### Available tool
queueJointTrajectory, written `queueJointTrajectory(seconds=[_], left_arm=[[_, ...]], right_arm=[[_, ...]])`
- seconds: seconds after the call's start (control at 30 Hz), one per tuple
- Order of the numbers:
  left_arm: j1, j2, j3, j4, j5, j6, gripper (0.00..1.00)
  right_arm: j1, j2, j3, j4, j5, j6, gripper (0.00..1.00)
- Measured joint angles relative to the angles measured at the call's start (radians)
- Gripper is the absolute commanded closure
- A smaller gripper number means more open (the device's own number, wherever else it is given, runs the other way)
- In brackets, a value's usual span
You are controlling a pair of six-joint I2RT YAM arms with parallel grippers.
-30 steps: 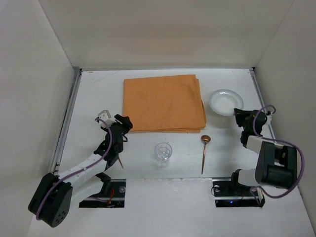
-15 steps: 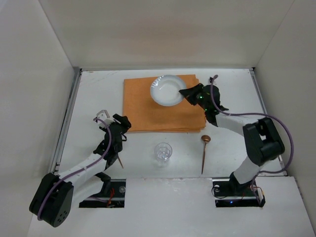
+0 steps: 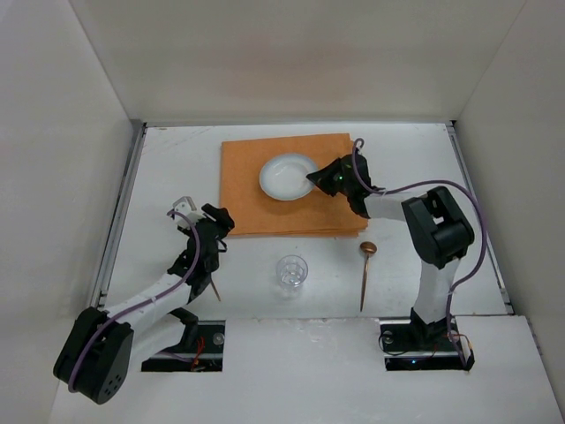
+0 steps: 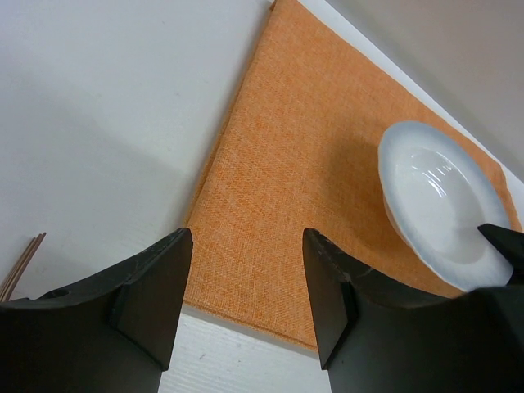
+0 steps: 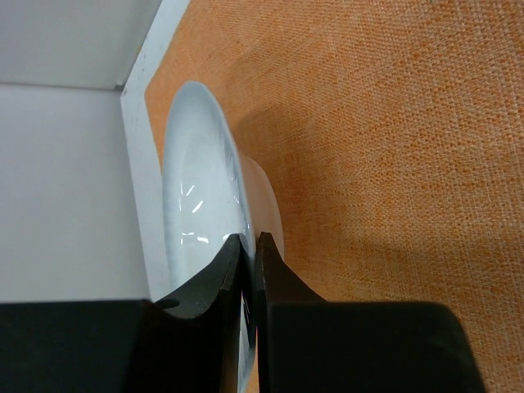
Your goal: Set the dinner table for one person
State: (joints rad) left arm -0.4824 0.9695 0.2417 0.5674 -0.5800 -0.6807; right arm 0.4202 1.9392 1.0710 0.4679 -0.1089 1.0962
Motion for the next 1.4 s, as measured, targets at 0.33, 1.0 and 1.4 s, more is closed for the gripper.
queueJointTrajectory(seconds=[0.33, 1.0, 1.4], left_arm=[[0.0, 0.016, 0.0, 0.019, 0.008, 0.0, 0.47], [0.0, 0.01, 0.0, 0.02, 0.012, 0.0, 0.47], [-0.032, 0.084, 0.003, 0.047, 0.068, 0.004, 0.76]], right_arm=[[0.0, 0.06, 0.045, -0.028, 0.009, 0.004, 0.88], [0.001, -0.169, -0.133, -0.141, 0.079, -0.112, 0.32], [0.362, -0.598, -0.211, -0.623, 0.219, -0.492, 0.75]])
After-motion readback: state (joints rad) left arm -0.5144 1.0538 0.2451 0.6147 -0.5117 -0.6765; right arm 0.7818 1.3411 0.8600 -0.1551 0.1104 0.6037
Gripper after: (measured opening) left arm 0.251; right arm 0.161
